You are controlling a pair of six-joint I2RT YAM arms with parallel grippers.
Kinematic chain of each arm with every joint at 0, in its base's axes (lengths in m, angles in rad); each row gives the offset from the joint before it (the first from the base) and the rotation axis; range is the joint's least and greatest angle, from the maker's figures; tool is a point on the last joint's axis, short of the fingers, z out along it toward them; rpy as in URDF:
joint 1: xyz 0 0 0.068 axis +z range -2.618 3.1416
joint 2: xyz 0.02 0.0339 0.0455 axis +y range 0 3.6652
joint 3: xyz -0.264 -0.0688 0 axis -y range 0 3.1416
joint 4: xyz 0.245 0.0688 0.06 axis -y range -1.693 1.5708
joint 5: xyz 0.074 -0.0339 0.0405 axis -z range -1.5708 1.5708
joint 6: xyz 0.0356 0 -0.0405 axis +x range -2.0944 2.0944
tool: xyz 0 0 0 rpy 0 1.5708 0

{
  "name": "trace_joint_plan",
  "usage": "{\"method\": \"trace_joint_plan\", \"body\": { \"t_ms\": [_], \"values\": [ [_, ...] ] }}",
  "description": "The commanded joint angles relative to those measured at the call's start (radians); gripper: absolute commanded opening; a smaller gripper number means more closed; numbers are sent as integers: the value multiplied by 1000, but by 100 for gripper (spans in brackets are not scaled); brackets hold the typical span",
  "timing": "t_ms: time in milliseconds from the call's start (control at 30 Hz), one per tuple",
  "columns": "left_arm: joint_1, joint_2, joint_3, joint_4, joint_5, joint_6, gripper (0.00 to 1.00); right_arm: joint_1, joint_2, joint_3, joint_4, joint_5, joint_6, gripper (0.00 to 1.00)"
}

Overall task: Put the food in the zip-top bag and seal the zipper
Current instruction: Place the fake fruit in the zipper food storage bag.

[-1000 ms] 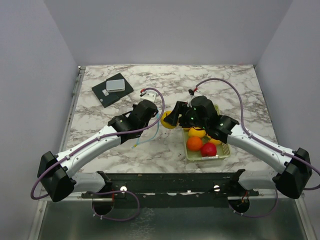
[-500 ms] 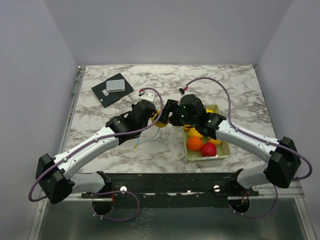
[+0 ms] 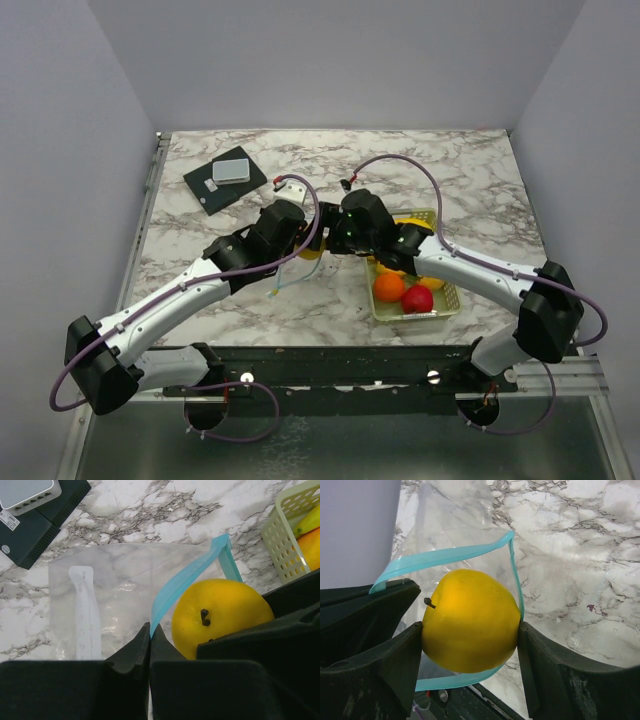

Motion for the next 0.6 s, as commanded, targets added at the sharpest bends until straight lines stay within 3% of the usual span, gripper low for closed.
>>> {"method": "trace_joint_plan", "body": {
  "t_ms": [0,67,300,567],
  "values": [
    [-6,-34,-13,31,24,6,0,21,37,47,-62,80,-5,34],
    [-6,-36,-13,32,23,7,0,30,44,54,-68,92,-7,40],
    [-6,-35,-15,32,20,9,0,50,61,63,-64,109,-9,77],
    [-5,-33,-15,32,19,11,0,61,36,51,-55,122,-11,90]
  ]
}}
